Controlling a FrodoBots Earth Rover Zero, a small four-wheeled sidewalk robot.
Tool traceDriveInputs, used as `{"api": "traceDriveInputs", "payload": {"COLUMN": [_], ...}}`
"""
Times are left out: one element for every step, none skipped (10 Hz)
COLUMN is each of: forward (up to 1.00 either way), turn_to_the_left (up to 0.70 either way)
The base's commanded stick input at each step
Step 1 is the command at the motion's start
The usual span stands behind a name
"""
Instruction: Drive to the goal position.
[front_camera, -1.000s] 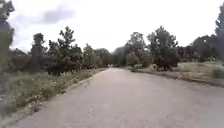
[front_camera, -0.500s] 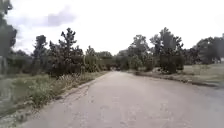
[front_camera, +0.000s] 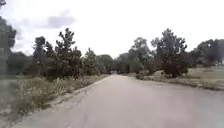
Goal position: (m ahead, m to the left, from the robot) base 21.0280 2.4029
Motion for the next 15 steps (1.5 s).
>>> {"api": "traceDriveInputs", "payload": {"forward": [1.0, 1.0, 1.0, 1.0, 1.0, 1.0, 1.0, 1.0, 1.0, 1.0, 1.0, 1.0, 1.0, 1.0, 1.0], "turn_to_the_left": [0.01, 0.01, 0.01, 0.01, 0.01, 0.01, 0.01, 0.01, 0.01, 0.01, 0.01, 0.01, 0.01, 0.01, -0.04]}}
